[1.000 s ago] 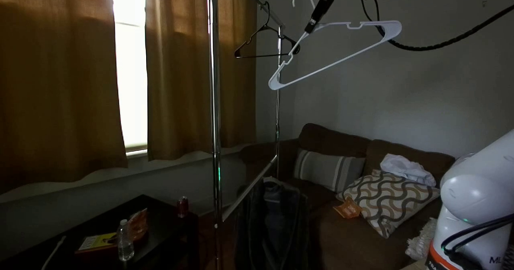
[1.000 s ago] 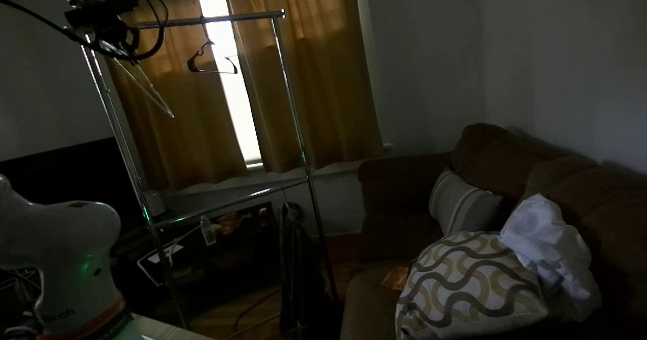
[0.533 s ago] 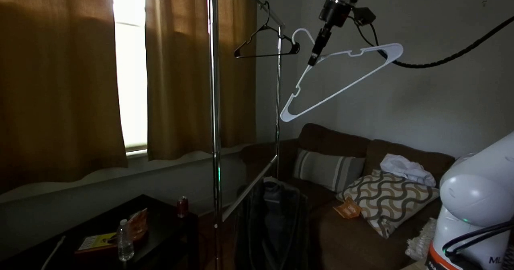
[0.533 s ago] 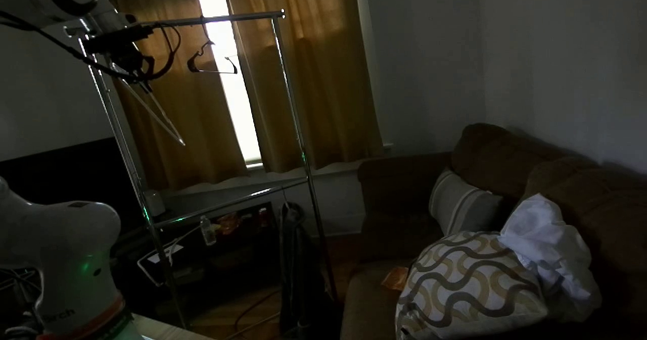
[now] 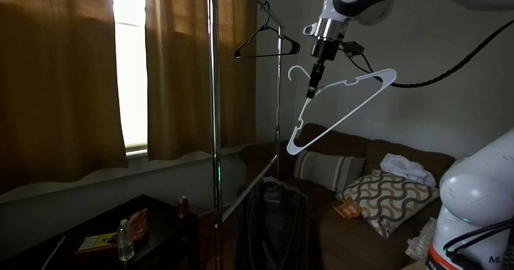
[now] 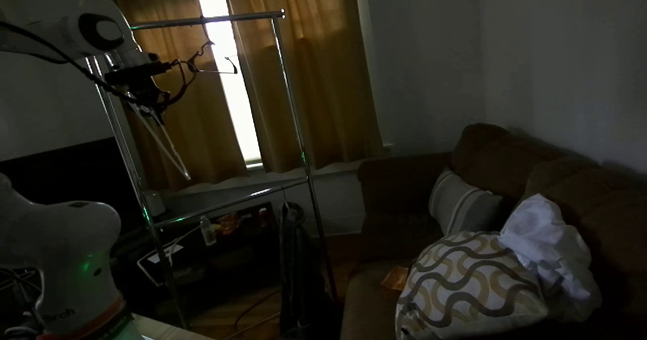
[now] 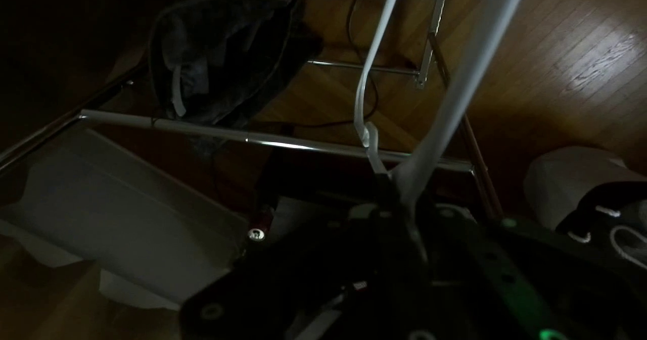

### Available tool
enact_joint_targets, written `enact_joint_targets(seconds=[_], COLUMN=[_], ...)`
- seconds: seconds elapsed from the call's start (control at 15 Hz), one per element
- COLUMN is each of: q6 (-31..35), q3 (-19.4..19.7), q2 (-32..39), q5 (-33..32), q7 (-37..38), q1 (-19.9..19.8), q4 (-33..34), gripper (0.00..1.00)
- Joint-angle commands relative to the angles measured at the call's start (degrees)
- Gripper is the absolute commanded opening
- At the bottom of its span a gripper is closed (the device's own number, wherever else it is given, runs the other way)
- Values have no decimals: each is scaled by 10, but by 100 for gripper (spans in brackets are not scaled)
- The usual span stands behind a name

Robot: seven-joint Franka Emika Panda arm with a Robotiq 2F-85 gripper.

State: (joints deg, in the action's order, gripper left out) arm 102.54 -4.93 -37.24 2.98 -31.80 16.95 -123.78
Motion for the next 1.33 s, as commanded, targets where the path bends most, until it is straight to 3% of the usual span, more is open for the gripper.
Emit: enact_joint_targets(seconds=[0.0,0.07,0.6,0.67,1.27], q6=[6,9,9,7,44], q3=[2,2,3,-3,-28], q2=[3,5,7,19,110], q5=[-3,-3,-3,-6,11], q7=[3,3,2,3,7], q1=[6,6,6,7,18], q4=[-9,-14,-6,-14,-68], gripper=[2,8,8,2,2])
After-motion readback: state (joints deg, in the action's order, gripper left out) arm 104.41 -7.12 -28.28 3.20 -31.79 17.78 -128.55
